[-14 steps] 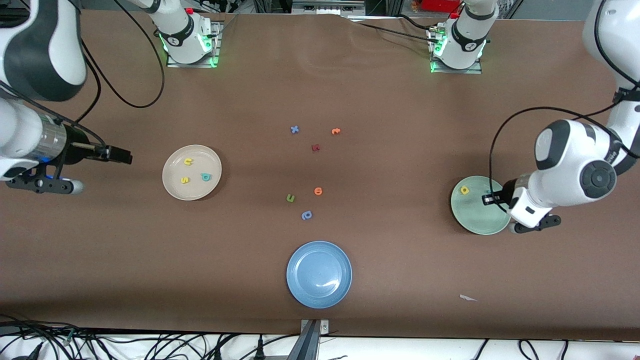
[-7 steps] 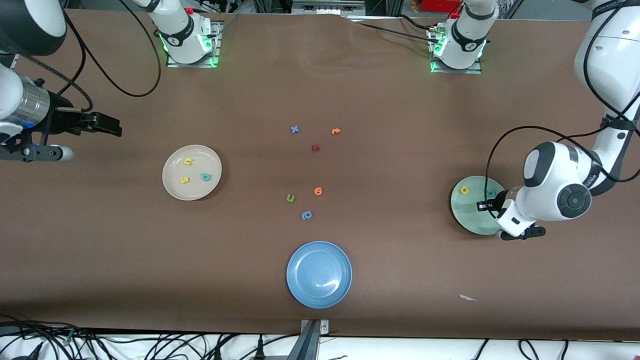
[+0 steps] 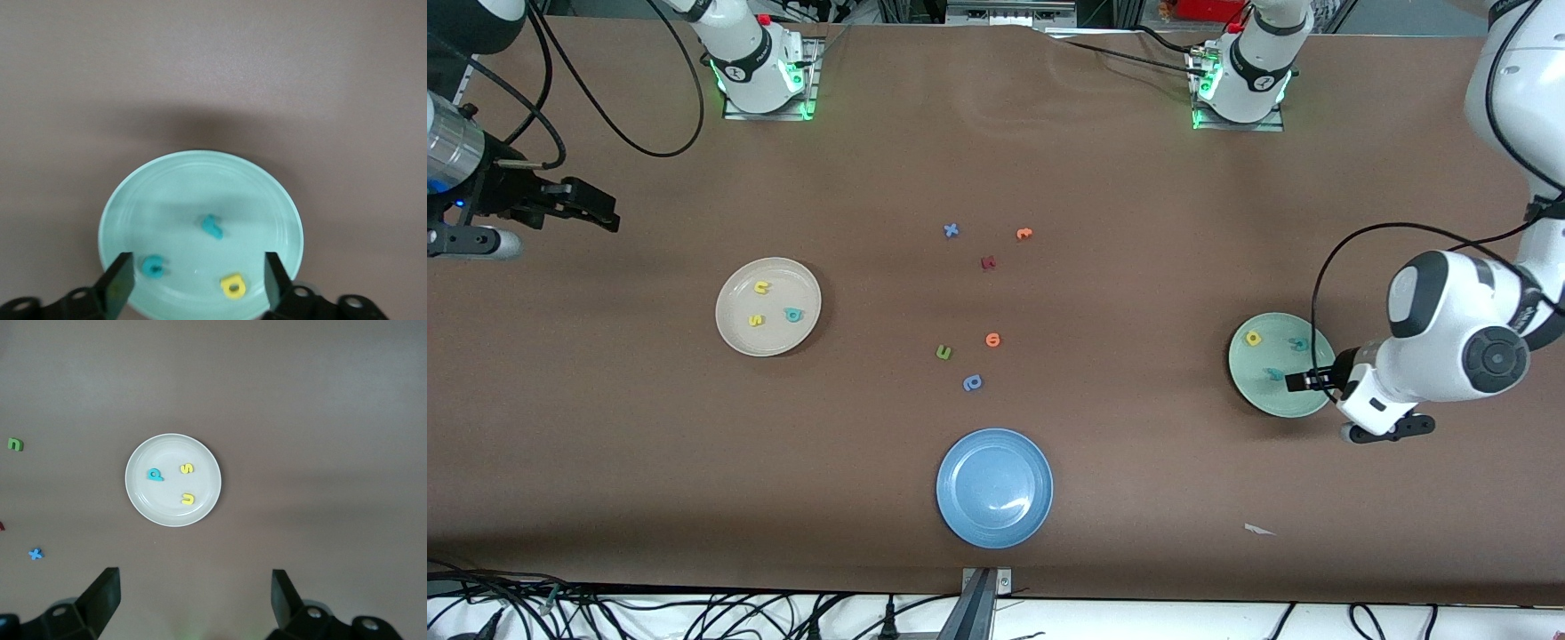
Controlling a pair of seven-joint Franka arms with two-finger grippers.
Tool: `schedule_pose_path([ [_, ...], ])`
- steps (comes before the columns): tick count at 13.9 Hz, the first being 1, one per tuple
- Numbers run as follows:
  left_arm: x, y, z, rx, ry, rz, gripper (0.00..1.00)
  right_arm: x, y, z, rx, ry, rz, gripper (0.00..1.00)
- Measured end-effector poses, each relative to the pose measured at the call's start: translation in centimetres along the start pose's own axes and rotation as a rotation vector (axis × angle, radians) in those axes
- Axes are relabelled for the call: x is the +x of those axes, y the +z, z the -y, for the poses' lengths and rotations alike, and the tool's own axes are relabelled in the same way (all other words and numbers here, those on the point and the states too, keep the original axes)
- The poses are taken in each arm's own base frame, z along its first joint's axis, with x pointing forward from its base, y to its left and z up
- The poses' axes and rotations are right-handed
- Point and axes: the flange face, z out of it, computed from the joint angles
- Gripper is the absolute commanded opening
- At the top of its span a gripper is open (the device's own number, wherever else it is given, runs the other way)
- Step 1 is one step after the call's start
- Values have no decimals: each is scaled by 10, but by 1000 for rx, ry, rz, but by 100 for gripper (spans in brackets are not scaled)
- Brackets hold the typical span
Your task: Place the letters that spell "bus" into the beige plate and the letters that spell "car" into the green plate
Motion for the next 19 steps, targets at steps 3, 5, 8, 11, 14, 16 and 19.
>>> schedule_pose_path([
  [3,-19,-69,-10,56,9,-3,100,3,-1,-3,4,1,-35,100],
  [5,-35,-113,-21,82,20,-5,100,2,-3,-9,4,-33,-41,100],
  [8,-51,-151,-27,103,22,8,100,-13,0,-20,9,-35,-57,100],
  [11,-58,-166,-27,90,14,6,100,-22,5,-25,10,-50,-61,100],
  [14,-57,-167,-22,84,4,6,100,-20,8,-33,10,-62,-65,100],
  [16,-55,-173,-7,62,-34,3,100,-18,9,-33,10,-63,-63,100],
  [19,-51,-182,22,11,-68,7,100,-18,10,-36,11,-59,-54,100],
])
